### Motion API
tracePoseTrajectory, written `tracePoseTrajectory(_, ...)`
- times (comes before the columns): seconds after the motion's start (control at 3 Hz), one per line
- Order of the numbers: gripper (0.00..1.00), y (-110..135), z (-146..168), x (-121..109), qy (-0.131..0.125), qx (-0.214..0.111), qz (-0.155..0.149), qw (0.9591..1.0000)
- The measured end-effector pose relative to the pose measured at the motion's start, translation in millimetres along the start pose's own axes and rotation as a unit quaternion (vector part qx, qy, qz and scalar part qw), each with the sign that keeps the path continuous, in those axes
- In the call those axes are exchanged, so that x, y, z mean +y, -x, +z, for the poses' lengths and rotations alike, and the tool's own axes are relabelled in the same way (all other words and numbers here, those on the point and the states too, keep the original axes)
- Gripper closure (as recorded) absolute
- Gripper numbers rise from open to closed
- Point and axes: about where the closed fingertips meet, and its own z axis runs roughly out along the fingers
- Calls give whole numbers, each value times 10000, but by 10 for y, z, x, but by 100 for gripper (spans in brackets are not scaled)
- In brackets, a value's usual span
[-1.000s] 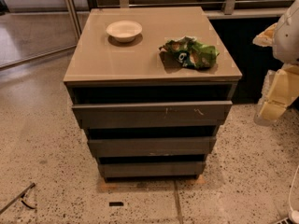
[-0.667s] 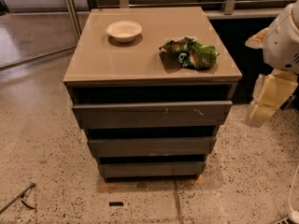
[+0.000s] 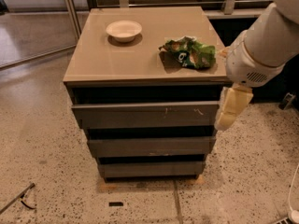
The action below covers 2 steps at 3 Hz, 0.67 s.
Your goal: Open top drawer
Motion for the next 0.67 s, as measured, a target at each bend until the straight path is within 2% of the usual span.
tracePoseTrajectory(0.33,0,166,418,-44,98,-55,-194,9997)
tracePoseTrajectory(0.67,0,273,1156,-204,279,-15,-230,9993)
